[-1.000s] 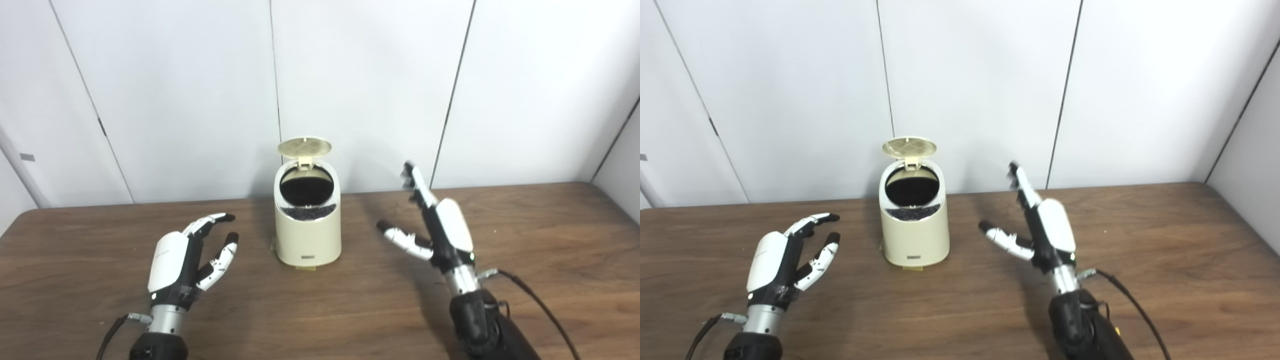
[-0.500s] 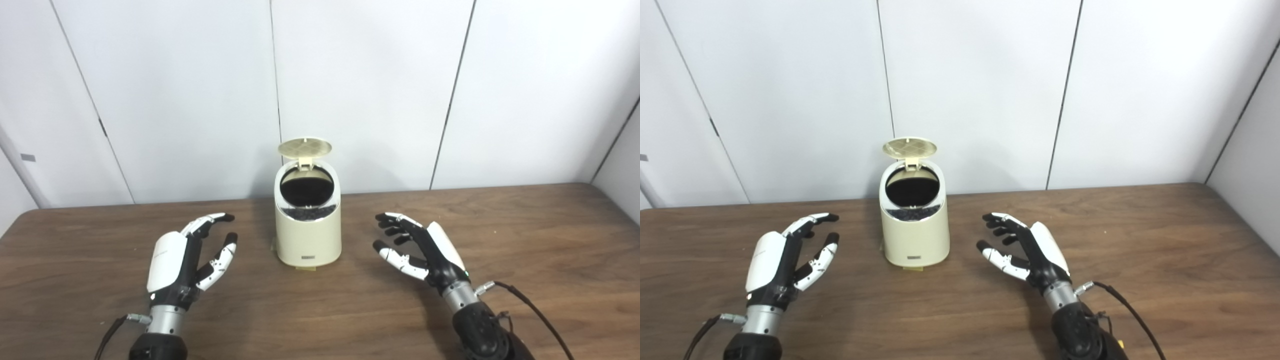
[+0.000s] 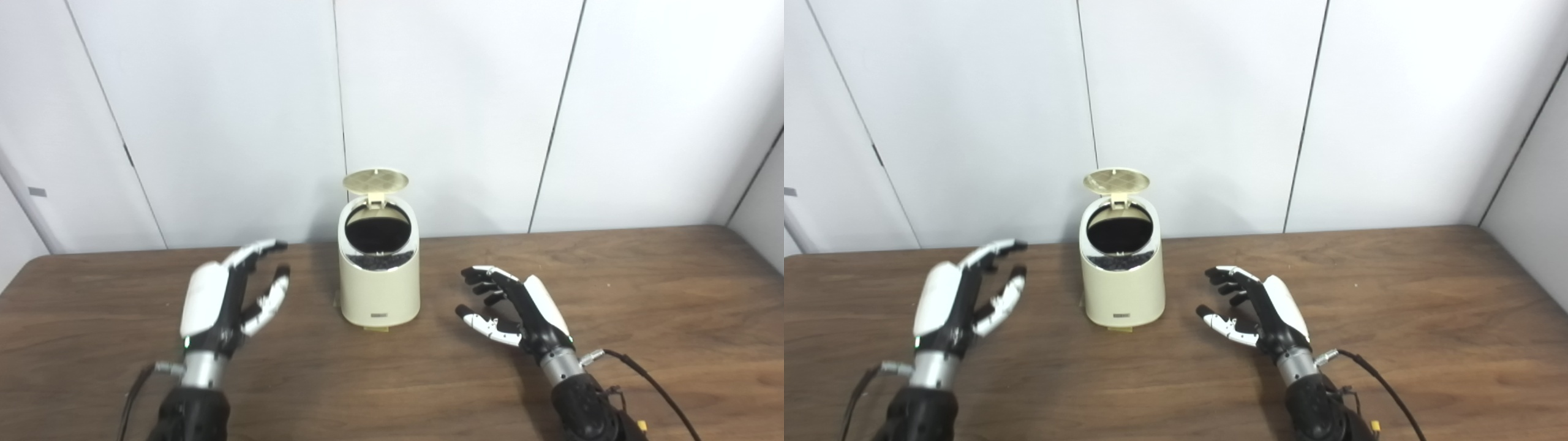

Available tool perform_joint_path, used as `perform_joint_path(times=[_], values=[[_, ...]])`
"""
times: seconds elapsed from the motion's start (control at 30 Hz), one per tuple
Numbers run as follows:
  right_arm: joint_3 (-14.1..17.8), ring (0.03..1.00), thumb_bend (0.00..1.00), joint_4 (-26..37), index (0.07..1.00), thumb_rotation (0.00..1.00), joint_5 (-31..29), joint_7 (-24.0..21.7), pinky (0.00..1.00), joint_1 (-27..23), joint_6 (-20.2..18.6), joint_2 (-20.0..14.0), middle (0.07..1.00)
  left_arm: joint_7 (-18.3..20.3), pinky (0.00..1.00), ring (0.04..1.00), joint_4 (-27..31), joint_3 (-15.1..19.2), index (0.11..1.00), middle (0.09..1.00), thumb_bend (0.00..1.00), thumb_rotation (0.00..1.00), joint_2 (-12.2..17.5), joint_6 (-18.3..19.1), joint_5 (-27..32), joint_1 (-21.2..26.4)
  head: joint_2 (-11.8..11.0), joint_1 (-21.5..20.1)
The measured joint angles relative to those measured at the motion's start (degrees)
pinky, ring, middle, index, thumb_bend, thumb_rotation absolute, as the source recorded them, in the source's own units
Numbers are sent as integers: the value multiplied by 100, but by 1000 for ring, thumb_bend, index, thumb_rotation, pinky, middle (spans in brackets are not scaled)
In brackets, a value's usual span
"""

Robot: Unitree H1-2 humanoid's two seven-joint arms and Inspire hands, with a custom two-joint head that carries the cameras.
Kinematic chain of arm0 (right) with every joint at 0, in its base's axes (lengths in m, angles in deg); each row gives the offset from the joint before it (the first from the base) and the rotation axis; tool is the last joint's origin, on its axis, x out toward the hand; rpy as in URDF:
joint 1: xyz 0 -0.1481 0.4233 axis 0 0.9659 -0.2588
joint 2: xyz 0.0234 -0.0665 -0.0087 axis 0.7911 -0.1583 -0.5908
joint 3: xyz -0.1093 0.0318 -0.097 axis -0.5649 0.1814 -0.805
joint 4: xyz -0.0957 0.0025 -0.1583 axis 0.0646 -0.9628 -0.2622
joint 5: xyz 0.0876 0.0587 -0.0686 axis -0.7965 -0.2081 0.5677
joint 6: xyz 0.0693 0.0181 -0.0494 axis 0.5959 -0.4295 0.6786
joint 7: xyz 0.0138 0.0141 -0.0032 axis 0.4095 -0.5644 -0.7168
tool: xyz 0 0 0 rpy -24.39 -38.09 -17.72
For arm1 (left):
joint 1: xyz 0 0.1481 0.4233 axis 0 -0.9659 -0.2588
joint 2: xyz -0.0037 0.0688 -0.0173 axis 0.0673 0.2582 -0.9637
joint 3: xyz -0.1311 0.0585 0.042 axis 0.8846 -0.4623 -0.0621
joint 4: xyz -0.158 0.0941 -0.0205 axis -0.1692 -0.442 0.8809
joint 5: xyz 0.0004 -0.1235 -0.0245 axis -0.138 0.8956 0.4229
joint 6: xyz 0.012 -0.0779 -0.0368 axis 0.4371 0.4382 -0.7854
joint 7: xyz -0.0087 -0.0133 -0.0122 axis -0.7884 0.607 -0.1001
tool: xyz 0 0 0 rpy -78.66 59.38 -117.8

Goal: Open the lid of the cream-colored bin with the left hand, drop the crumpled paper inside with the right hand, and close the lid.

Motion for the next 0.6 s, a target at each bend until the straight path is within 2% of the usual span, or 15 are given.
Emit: perform_joint_path(times=[0.07,0.13,0.37,0.53,0.6], values=[[-2,699,270,-19,744,341,11,15,602,-1,5,1,734,160,749,818,87,39,802,806,549,967,17,127,94,244,-9,26],[-6,693,271,-21,743,370,50,49,595,-4,5,4,730,376,758,823,258,64,804,809,601,976,57,257,180,458,-9,44],[-6,693,265,-22,746,370,112,94,595,-4,2,3,732,923,689,782,591,39,786,791,662,961,191,811,164,1254,0,79],[-14,694,266,-38,745,372,120,96,596,-5,18,4,733,1303,648,765,619,-180,773,792,678,960,139,1133,147,1760,-18,71],[-17,694,266,-36,749,380,131,98,596,-6,15,4,734,1478,665,780,618,-343,776,798,708,960,91,1240,129,1906,-18,70]])
